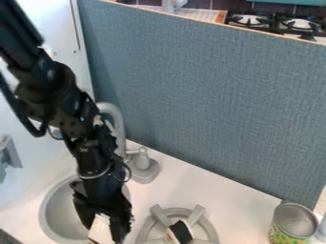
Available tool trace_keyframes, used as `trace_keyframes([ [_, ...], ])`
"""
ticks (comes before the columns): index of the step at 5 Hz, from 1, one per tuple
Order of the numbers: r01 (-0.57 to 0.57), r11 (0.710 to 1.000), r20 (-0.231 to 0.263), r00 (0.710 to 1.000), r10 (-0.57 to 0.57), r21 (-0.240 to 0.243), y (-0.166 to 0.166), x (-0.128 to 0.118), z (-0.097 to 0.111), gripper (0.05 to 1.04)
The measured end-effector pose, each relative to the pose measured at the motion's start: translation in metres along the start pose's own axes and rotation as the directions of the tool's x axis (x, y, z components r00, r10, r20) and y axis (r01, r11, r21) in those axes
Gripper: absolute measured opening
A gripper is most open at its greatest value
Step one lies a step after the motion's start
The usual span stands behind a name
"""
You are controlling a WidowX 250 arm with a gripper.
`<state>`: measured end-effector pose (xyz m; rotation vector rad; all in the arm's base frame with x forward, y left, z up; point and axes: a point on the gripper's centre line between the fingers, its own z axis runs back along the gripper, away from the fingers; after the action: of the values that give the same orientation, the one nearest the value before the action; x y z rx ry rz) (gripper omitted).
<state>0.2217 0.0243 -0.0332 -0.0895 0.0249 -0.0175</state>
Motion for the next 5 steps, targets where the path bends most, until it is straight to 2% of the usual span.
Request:
trace_keyframes([
  [1,-0.073,0.996,-0.028,0.997,0.074,0.052,0.010,0.003,-0.012,0.948],
  [2,-0.092,0.993,-0.020,0.995,0.094,0.070,0.010,0.005,-0.012,0.849],
  [3,-0.069,0.996,0.025,0.997,0.068,0.052,-0.001,0.012,0.005,0.849],
  [4,-0.063,0.998,0.107,0.992,0.063,-0.007,-0.011,0.028,0.033,0.849],
  [5,-0.079,0.996,0.182,0.979,0.086,-0.049,-0.014,0.060,0.054,0.849],
])
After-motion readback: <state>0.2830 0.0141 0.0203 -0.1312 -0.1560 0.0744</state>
